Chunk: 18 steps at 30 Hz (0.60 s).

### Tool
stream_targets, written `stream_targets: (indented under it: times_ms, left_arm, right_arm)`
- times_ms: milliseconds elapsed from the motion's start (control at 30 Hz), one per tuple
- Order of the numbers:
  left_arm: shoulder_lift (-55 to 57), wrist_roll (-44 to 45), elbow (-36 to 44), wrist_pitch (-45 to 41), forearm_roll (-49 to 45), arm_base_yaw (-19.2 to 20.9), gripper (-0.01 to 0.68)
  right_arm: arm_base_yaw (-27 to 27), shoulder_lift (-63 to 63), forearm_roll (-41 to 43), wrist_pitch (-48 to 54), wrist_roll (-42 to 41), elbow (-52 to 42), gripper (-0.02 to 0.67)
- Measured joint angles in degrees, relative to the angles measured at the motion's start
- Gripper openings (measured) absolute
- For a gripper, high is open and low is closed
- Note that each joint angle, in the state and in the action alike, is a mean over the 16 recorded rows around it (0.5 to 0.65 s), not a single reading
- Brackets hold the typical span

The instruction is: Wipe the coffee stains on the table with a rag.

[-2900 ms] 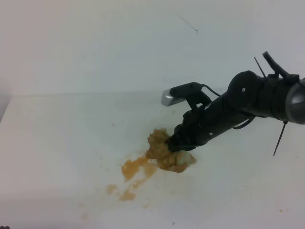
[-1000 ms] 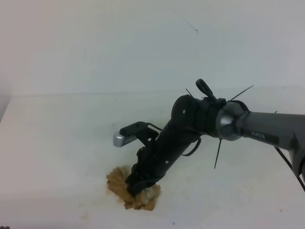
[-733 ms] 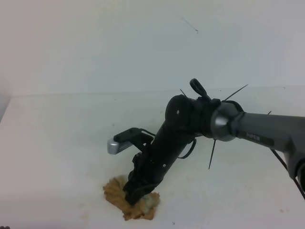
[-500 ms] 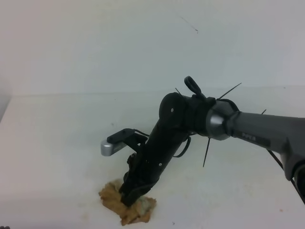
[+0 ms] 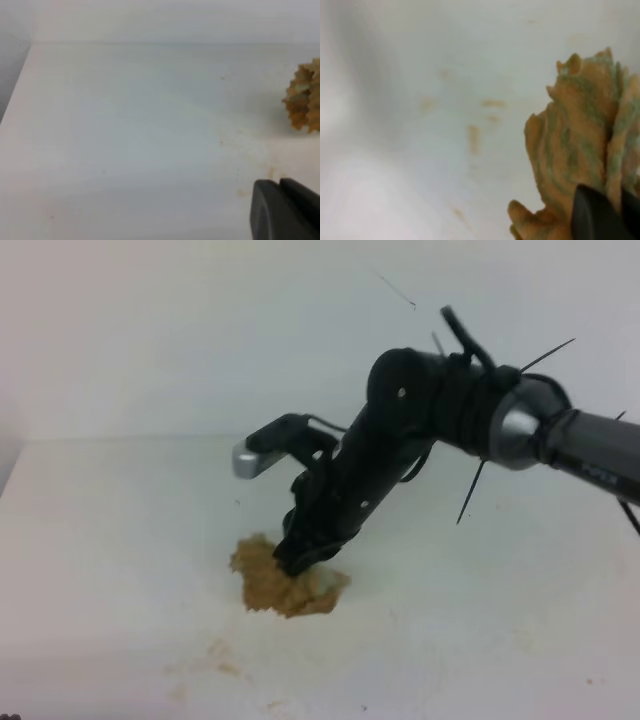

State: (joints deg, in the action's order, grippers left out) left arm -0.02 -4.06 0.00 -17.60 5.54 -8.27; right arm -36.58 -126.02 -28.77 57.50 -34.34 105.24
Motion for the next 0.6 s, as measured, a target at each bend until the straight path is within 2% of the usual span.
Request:
stream_targets:
  times_ms: [367, 600]
  left_arm:
    - [0.00, 0.00, 0.00, 0.00, 0.00, 0.00, -0.002]
    - [0.00, 0.00, 0.00, 0.00, 0.00, 0.00, -0.002]
  right_arm:
    - [10.58, 3.99, 6.71, -3.19, 7.02, -0.40, 0.019]
    - [14.07, 3.40, 7.40, -5.85, 9.04, -1.17, 0.019]
